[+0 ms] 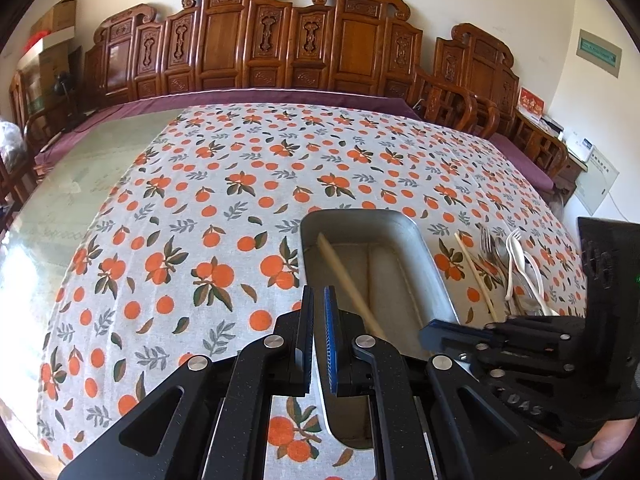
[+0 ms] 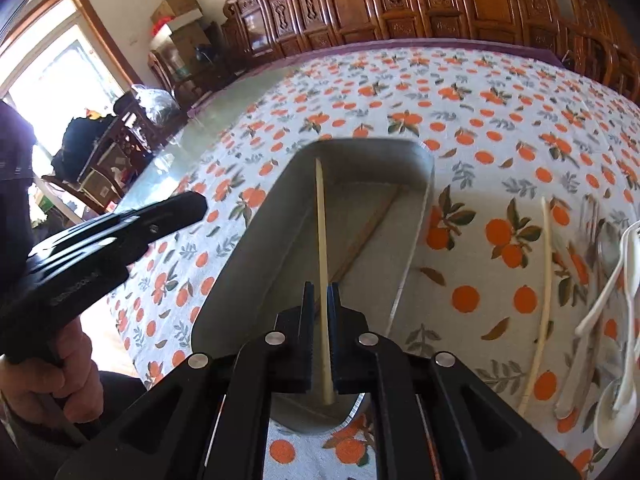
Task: Organize utensils
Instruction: 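Lower both chopsticks into the grey tray and open both tools, then lower the right tool onto a white plastic spoon and close on it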
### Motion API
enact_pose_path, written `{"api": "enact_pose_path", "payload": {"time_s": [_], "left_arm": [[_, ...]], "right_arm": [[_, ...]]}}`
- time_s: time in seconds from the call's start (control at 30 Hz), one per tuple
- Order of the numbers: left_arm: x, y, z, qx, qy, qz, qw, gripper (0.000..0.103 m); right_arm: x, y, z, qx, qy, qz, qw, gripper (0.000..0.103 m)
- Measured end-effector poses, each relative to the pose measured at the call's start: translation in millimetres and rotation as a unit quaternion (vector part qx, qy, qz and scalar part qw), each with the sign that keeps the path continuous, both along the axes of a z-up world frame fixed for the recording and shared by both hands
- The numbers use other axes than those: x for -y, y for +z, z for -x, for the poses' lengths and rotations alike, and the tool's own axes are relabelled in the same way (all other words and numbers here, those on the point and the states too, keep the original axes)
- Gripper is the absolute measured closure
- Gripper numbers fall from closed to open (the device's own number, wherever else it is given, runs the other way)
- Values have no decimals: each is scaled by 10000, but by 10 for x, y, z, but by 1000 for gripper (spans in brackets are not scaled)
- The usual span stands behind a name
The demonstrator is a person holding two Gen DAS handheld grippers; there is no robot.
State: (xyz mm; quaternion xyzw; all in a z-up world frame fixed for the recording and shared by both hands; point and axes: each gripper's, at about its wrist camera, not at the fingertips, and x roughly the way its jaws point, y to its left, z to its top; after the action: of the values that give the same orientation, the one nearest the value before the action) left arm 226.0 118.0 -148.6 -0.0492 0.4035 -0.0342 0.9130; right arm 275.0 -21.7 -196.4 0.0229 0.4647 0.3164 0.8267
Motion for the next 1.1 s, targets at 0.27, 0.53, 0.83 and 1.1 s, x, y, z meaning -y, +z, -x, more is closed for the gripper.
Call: {"api": "enact_pose_path", "payload": {"time_s": [0.27,0.53,0.83,1.1], "left_arm": [[323,13,-8,61,-318,-14,9995,77],[696,7,1,107,-636,2,9979,53],[971,-41,36,97,-844,-70,9964,52],[1119,-39,64,155,-977,-88,9951,42]], "right_arm": [[687,322,144,733,-220,234,9968,94],[1615,394,7,1060,-858,773,9876,94],[2035,226,-221,1055,-1171,1038,9820,87],[2007,-172,-430,668,-1241,1302,9814,87]]}}
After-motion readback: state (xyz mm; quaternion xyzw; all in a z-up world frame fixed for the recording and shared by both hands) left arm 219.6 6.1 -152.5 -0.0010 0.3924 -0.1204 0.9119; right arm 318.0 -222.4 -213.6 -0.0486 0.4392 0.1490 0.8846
